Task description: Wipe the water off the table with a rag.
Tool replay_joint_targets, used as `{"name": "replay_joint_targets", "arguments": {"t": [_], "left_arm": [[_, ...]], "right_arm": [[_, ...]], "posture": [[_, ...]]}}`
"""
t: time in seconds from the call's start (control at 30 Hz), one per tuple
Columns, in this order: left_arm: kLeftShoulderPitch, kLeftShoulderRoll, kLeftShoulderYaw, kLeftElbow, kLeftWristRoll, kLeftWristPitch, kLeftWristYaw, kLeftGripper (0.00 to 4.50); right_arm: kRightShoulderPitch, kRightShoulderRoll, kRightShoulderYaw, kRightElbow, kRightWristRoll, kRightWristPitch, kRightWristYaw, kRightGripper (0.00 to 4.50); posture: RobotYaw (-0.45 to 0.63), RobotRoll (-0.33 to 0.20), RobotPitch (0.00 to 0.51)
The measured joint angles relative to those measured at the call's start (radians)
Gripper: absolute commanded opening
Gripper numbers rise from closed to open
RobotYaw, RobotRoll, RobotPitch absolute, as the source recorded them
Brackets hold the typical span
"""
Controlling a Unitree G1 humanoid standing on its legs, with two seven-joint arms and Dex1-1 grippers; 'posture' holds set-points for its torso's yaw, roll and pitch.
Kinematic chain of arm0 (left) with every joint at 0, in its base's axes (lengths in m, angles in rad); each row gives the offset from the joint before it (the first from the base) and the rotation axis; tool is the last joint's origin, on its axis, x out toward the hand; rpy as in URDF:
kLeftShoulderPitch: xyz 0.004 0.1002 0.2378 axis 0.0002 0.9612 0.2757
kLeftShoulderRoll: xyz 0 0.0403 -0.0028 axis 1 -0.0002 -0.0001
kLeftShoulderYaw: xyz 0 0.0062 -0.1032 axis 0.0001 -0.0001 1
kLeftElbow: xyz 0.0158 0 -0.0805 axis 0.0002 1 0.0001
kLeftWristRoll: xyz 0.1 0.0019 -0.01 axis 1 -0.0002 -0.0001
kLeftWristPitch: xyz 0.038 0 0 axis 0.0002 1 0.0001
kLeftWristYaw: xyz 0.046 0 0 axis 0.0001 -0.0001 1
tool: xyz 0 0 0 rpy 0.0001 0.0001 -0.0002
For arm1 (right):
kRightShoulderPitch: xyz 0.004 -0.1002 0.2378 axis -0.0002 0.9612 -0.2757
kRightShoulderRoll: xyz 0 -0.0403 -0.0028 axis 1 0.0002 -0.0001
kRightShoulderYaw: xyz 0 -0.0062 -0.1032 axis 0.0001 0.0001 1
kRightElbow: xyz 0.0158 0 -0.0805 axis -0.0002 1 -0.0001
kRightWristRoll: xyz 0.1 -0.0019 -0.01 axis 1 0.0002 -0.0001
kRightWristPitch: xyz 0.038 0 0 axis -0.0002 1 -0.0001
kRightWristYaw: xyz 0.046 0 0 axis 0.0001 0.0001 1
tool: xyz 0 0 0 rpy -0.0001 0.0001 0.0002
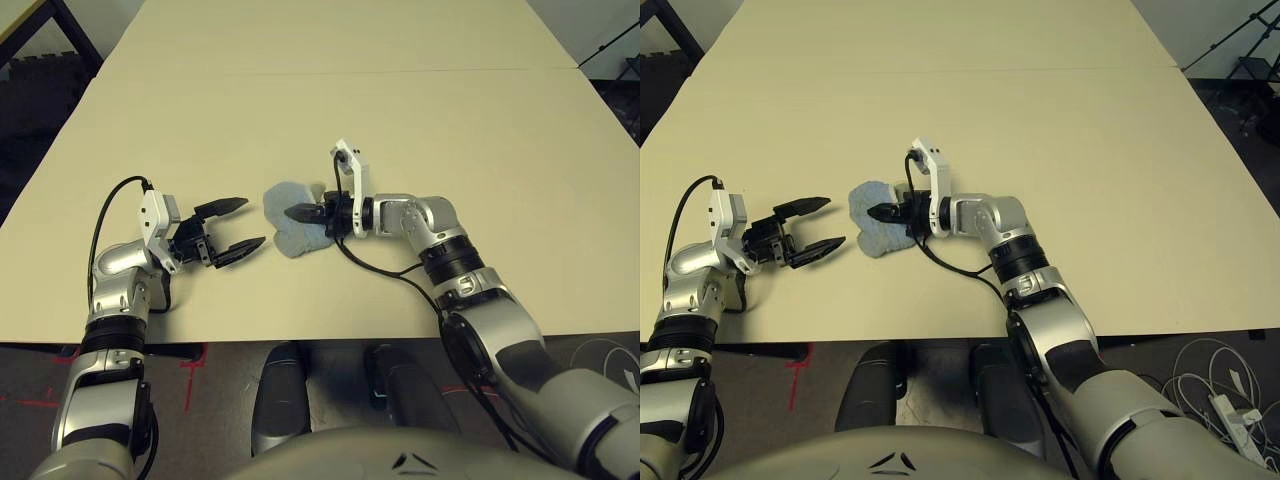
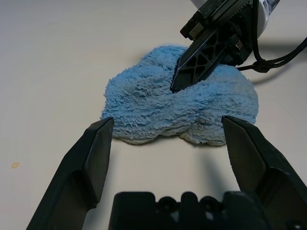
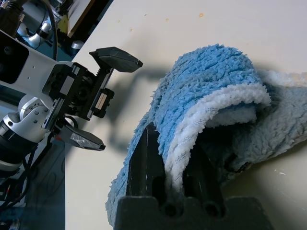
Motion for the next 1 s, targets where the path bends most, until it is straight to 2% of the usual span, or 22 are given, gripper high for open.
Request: {"name": "replay_joint_targets", "arguments": {"t": [0.13,0.37,0.77,0.87,1.0], "left_arm": [[-0.015,-0.003,-0.01,0.005,0.001,-0.002,0.0,4.5],[-0.046,-0.01,-0.019,0.044,0.006,-0.017,-0.001,4.5],[-0.079,-0.021,-0.027,0.077,0.015,-0.025,-0.007,4.5],[-0.081,-0.023,-0.028,0.077,0.017,-0.025,-0.007,4.5],[-0.084,-0.03,-0.03,0.077,0.021,-0.025,-0.007,4.5]], "right_arm": [[0.024,-0.058,0.004,-0.042,0.004,0.014,0.033,0.04],[0.093,-0.218,-0.004,-0.168,0.039,0.09,0.068,0.04],[0.233,-0.58,-0.12,-0.303,0.103,0.198,0.071,0.04],[0.246,-0.626,-0.14,-0.311,0.114,0.209,0.071,0.04],[0.248,-0.63,-0.218,-0.311,0.16,0.218,0.062,0.04]], "posture": [[0.25,0.0,0.188],[0.23,0.0,0.19],[0.19,0.0,0.19],[0.19,0.0,0.19],[0.18,0.0,0.187]]}}
